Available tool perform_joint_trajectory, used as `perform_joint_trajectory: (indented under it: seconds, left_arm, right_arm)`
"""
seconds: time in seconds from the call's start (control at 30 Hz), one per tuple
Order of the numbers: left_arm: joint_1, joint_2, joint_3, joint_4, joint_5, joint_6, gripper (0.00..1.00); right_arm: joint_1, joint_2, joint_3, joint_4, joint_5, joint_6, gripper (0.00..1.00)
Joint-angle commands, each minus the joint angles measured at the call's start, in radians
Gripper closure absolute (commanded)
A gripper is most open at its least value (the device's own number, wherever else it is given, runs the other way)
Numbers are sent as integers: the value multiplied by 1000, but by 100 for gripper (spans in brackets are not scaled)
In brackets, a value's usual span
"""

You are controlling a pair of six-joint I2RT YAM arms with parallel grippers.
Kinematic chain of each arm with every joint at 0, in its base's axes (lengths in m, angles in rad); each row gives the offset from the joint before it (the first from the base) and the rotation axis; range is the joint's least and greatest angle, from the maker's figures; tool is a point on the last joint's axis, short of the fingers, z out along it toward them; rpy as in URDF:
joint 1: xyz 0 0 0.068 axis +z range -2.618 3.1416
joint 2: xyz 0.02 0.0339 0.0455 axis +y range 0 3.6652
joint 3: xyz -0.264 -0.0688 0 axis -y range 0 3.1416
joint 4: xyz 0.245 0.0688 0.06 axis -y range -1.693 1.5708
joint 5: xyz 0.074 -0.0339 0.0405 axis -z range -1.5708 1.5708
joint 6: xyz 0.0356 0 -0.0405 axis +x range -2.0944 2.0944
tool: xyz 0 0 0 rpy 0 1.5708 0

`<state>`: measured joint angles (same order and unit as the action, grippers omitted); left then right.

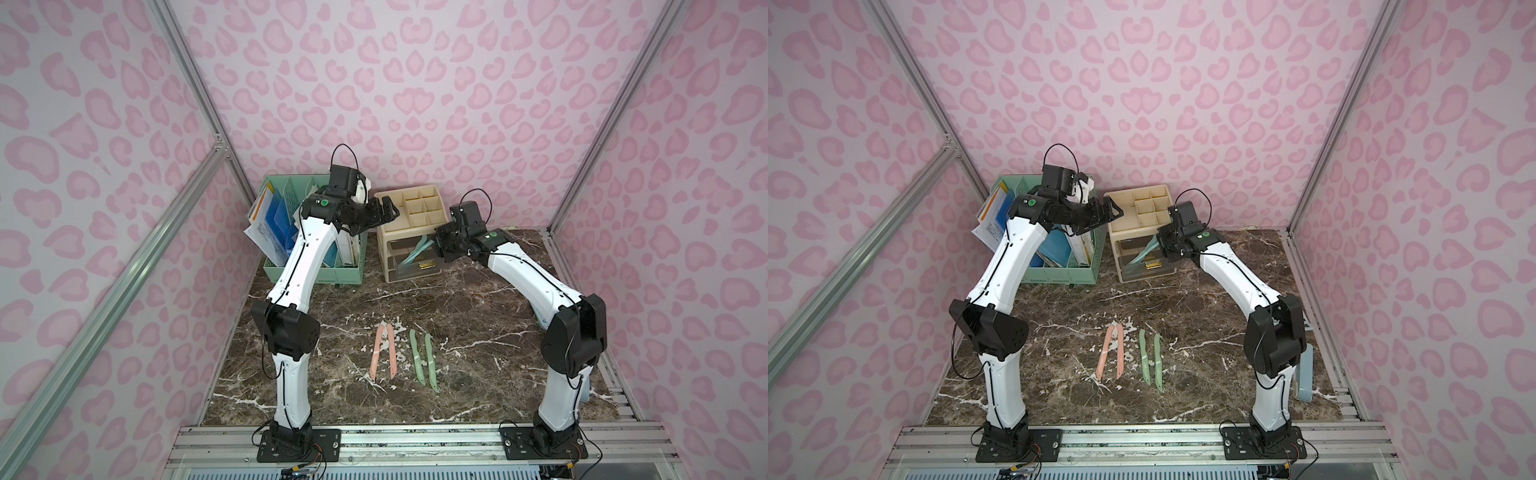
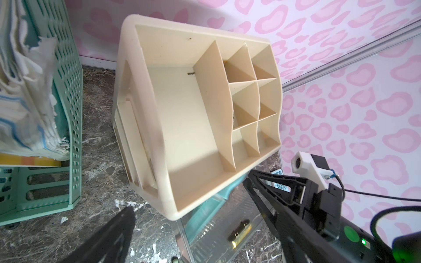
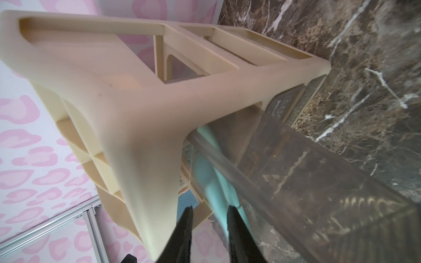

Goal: Place the fruit knives into the drawer by color
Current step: Place the fruit knife in the drawer.

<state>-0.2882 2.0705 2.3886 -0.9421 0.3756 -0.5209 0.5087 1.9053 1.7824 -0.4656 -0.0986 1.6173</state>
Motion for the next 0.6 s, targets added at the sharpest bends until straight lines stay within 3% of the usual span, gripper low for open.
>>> perform_joint_trajectory:
  seconds: [0.0, 0.33, 0.57]
  left_arm:
    - [1, 1, 9, 14, 11, 4, 2]
    - [18, 12, 15, 11, 3, 2, 2]
    - [32, 24, 15, -2, -8, 9, 5]
  right_arm:
    - [0, 10, 22, 34, -16, -10, 66]
    - [9, -13, 45, 46, -34, -39, 66]
    - [19, -136, -98, 113, -71, -58, 67]
